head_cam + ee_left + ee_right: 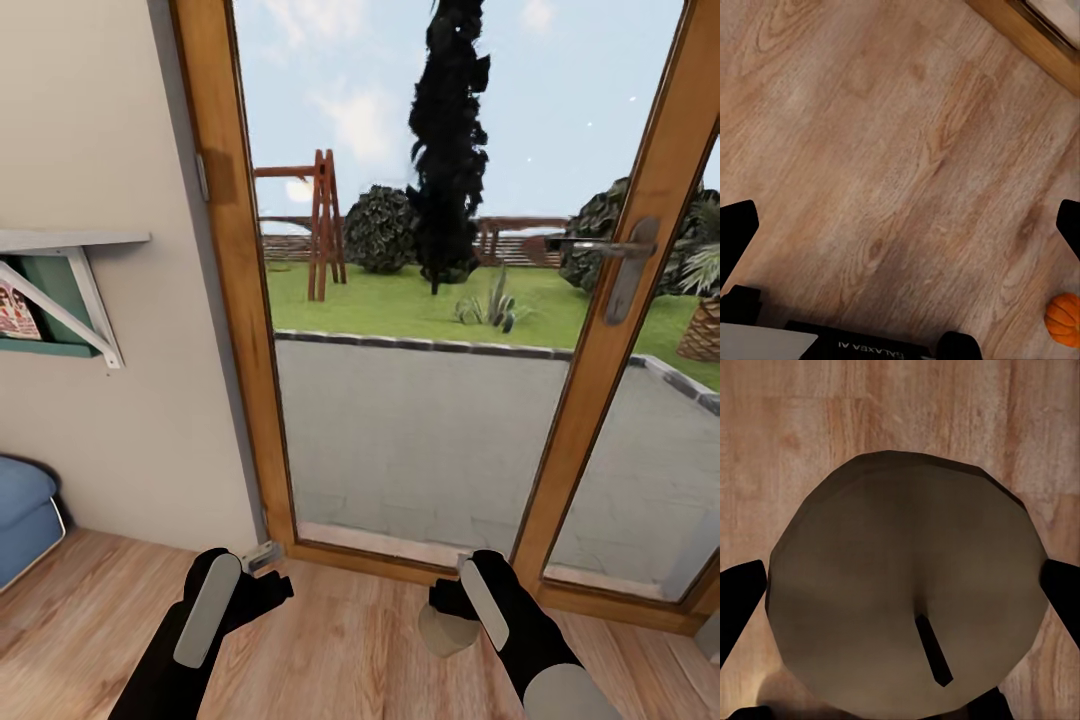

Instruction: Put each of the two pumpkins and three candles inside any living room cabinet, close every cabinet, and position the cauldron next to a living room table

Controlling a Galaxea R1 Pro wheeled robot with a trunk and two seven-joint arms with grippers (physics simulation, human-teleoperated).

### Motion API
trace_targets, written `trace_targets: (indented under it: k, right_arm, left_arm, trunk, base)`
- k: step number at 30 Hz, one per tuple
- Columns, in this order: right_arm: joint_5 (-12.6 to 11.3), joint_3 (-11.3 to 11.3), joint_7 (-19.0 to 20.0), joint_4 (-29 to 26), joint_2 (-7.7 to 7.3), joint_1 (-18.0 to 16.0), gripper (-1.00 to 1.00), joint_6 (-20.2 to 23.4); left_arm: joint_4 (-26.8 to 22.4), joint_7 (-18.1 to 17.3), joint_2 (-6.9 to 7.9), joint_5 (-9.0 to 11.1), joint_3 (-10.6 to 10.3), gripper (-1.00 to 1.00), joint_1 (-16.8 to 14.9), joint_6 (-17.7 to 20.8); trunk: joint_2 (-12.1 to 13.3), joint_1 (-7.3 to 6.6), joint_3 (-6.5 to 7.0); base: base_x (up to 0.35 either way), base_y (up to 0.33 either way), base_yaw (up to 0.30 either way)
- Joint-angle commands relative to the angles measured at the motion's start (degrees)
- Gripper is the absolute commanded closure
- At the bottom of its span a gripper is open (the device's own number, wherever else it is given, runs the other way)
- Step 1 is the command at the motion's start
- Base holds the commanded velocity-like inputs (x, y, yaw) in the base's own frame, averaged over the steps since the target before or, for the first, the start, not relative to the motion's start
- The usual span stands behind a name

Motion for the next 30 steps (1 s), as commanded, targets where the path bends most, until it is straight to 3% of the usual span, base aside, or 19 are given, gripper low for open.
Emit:
trace_targets:
  k: [1, 30]
  right_arm:
    - [-0.61, 0.10, -0.58, -0.06, -0.02, -0.03, 1.00, 0.14]
    - [-0.62, 0.08, -0.49, -0.06, -0.02, -0.02, 1.00, 0.03]
  left_arm:
    - [-0.05, 0.60, -0.02, 0.58, 0.03, -1.00, -0.04, 0.11]
    - [-0.05, 0.60, -0.07, 0.58, -0.05, -1.00, -0.04, 0.11]
  trunk:
    - [0.38, -0.23, 0.12]
    - [0.38, -0.23, -1.61]
  base:
    - [0.000, 0.000, -0.018]
    - [0.000, 0.000, -0.206]
